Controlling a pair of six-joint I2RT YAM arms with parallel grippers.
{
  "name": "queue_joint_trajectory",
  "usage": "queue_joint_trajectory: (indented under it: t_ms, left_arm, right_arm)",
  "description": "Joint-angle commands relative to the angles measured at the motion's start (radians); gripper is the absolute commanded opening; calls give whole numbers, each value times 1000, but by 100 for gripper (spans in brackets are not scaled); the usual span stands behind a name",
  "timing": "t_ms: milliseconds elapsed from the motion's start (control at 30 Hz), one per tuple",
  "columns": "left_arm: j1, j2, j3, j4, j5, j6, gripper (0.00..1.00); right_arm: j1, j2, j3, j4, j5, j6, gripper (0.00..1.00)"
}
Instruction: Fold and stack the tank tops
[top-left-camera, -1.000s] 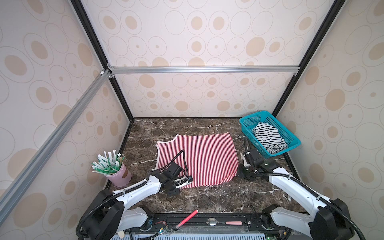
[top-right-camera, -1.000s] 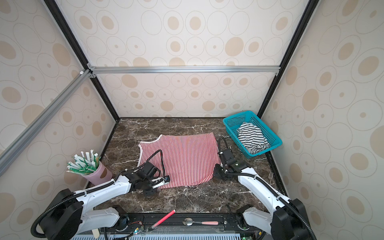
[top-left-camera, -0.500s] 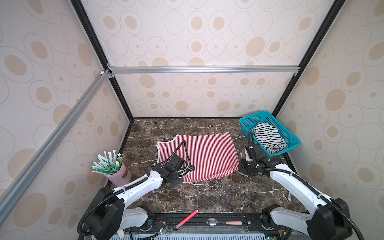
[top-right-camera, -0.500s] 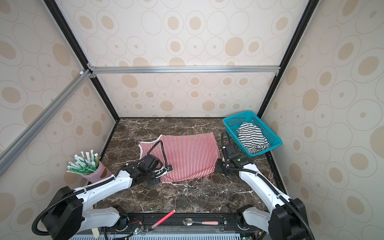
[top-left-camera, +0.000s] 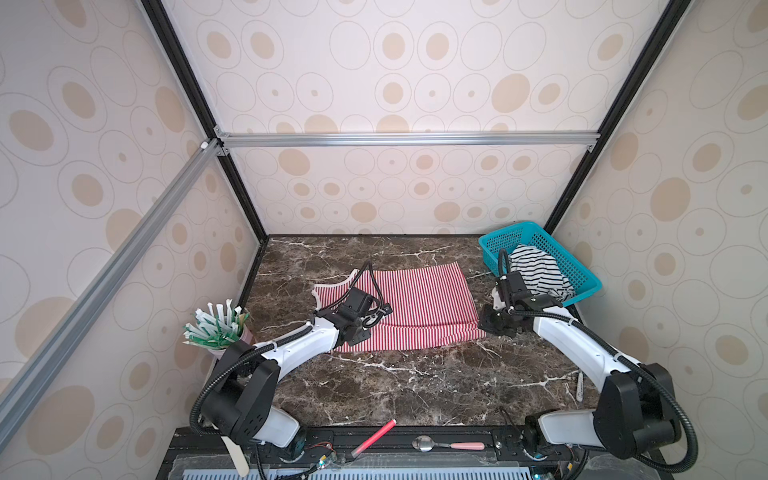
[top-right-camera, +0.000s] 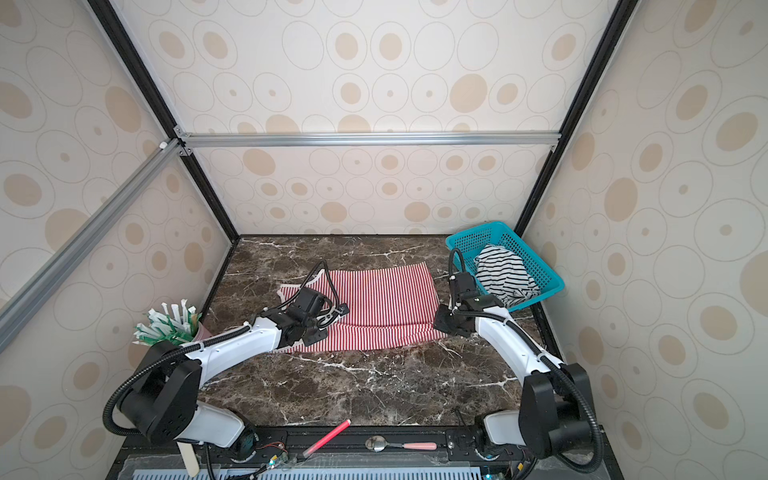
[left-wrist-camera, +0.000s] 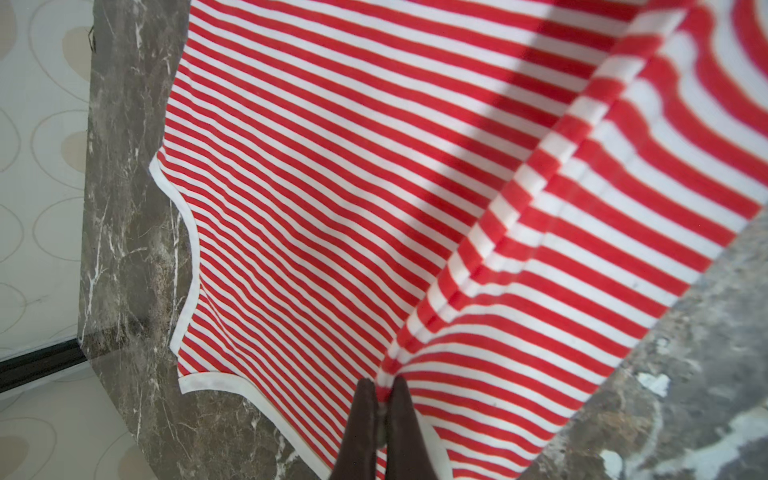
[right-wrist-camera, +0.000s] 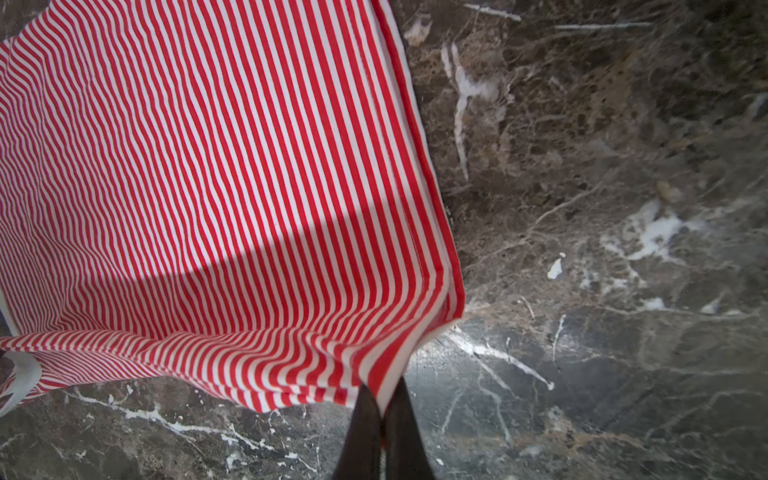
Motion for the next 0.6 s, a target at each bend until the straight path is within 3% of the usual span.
queue_joint_trajectory:
  t_ms: [0, 300, 367, 433, 500, 567]
  left_arm:
    - [13, 17, 39, 28, -11, 18, 0]
    - [21, 121, 48, 105, -55, 13, 0]
    - [24, 141, 54, 128, -84, -5, 0]
    - [29, 158, 65, 129, -101, -32, 0]
    - [30, 167, 70, 135, -120, -56, 1]
    - [30, 168, 63, 154, -160, -78, 12]
  right_arm:
    - [-13, 50, 40, 19, -11, -25, 0]
    - [-30, 208, 123, 54, 8, -48, 5]
    - [-31, 224, 147, 47, 29, -53, 16]
    - [-32, 219, 158, 41, 51, -54, 34]
    - [-31, 200, 153, 45, 58, -53, 43]
    - [-30, 173, 134, 49, 63, -46, 46]
